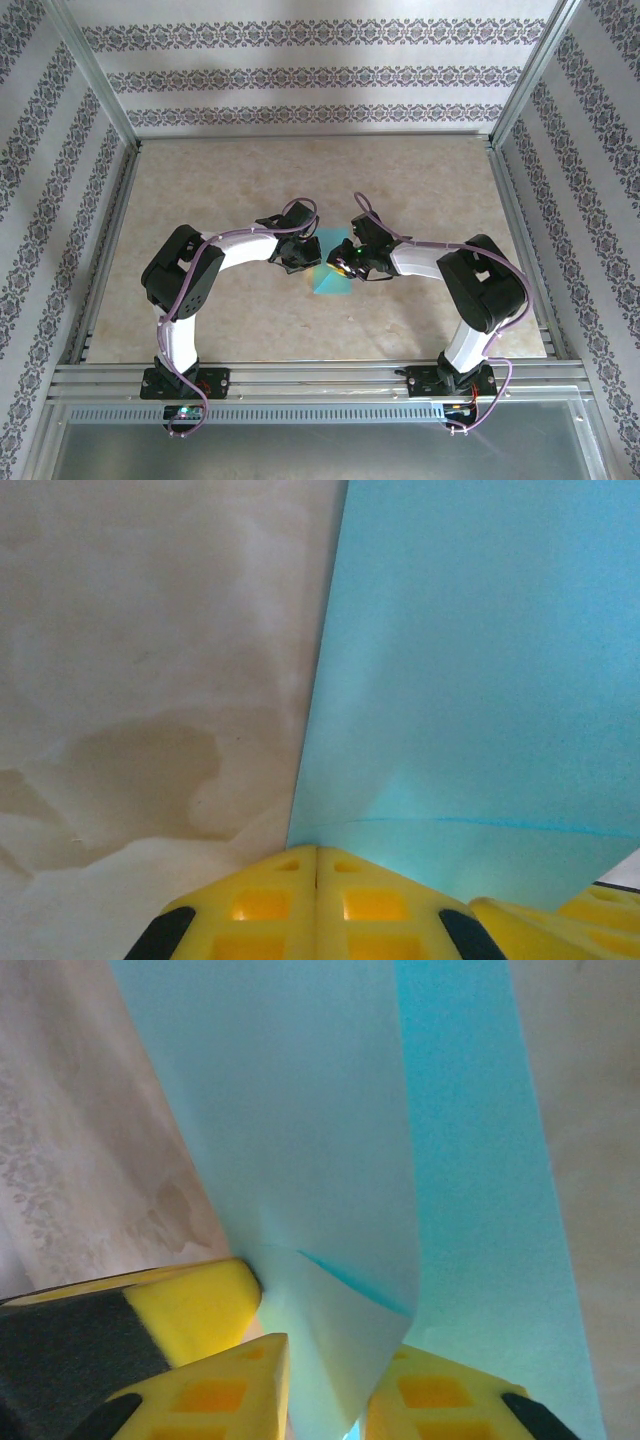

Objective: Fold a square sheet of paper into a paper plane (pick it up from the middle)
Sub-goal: Turn over the paper at the center of the table.

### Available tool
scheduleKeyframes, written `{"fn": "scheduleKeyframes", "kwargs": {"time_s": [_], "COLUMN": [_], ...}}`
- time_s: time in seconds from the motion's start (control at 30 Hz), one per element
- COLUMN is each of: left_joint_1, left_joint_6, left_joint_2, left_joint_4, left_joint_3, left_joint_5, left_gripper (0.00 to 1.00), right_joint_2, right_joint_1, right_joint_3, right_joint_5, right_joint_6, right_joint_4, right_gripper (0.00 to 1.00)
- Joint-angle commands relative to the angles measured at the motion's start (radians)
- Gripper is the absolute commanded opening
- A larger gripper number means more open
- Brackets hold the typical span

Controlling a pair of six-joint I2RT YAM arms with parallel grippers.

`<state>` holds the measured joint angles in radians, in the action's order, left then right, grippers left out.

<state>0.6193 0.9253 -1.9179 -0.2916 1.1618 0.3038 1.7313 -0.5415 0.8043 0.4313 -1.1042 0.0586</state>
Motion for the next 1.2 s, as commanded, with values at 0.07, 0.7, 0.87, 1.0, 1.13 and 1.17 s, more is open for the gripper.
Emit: {"fn": "scheduleKeyframes", "kwargs": {"time_s": [0.07,0.7,0.87,1.0,1.13,1.17], "left_joint_1": [-0.020,-0.224,-0.219,-0.193,-0.181,-0.182], "left_joint_6": [0.014,0.192,0.326,0.317,0.286,0.277], "left_joint_2": [-0.015,0.356,0.353,0.342,0.343,0.345], "left_joint_4": [-0.014,0.505,0.763,0.771,0.745,0.734], "left_joint_3": [-0.027,-0.261,-0.325,-0.316,-0.297,-0.294], "left_joint_5": [0.056,0.454,0.505,0.513,0.512,0.509], "left_gripper": [0.04,0.50,0.68,0.78,0.83,0.83], "right_joint_2": [0.019,-0.170,-0.170,-0.145,-0.118,-0.116], "right_joint_1": [-0.014,0.147,0.175,0.181,0.181,0.181], "right_joint_3": [-0.021,-0.010,0.002,-0.009,-0.025,-0.028], "right_joint_5": [0.020,0.244,0.364,0.412,0.434,0.435], "right_joint_6": [0.017,0.116,-0.022,-0.140,-0.214,-0.221], "right_joint_4": [0.034,0.282,0.459,0.609,0.682,0.682], "right_gripper": [0.18,0.03,0.04,0.05,0.05,0.05]}}
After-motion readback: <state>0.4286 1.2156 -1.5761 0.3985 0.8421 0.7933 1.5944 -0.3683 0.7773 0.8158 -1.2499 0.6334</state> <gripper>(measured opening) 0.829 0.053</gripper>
